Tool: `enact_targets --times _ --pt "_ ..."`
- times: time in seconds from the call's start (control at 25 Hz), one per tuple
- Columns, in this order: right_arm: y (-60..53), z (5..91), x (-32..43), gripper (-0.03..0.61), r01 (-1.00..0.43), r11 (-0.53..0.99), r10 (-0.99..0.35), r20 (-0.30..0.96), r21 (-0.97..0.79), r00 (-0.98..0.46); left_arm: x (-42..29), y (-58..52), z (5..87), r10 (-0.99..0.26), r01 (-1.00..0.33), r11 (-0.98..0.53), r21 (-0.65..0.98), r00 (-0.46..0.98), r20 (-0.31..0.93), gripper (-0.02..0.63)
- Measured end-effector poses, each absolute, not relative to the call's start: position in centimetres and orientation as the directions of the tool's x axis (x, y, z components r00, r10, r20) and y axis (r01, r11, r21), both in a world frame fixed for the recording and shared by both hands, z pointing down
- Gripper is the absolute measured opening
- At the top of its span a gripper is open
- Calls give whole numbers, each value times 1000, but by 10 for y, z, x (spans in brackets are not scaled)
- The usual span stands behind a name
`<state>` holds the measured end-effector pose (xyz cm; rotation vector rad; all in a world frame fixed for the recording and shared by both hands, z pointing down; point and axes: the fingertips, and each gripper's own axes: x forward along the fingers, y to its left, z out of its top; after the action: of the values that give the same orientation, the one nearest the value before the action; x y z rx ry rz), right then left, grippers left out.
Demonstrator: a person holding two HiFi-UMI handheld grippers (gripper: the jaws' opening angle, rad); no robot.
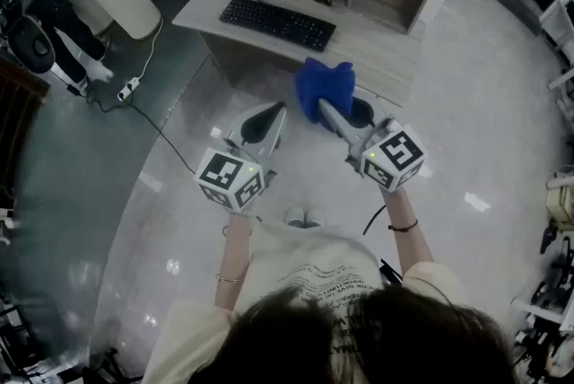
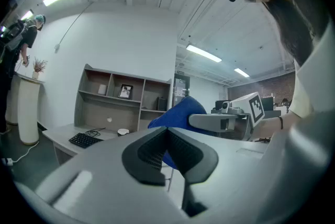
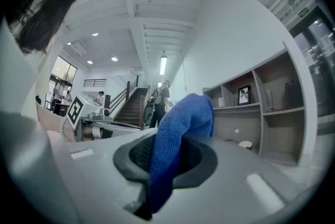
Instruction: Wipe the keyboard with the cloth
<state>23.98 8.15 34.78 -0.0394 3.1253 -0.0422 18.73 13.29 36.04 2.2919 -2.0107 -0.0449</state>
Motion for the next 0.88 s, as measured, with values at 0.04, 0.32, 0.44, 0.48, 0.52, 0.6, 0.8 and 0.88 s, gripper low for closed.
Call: enact_targets --times 0.04,0.32,0.44,0.48,0.52,0.6,0.8,0.88 --pt "82 348 241 58 -24 999 -25 -13 -28 -1000 188 133 360 -990 -988 -128 90 132 39 -12" --pt "84 351 244 58 -22 999 -23 -9 -37 -1000 192 134 366 -990 -986 -128 108 133 44 -12" --pt "84 350 247 58 -25 999 -25 -12 -43 -1000 195 135 366 -990 -985 -129 112 134 42 -12" --pt "84 350 248 58 -25 999 -26 -12 -45 -1000 196 135 366 -990 -985 -129 113 134 41 -12" --pt "84 351 249 58 -26 999 -27 -12 -47 -1000 197 135 366 -990 -985 -129 113 134 40 -12" --pt "83 351 251 58 -28 998 -29 -16 -51 -999 198 134 366 -991 -985 -128 112 132 37 -12" --pt "81 350 256 58 -29 998 -30 -24 -61 -999 198 134 362 -992 -988 -113 106 117 39 -12" --pt "77 350 260 58 -29 997 -31 -24 -65 -999 200 133 361 -993 -989 -102 103 107 42 -12"
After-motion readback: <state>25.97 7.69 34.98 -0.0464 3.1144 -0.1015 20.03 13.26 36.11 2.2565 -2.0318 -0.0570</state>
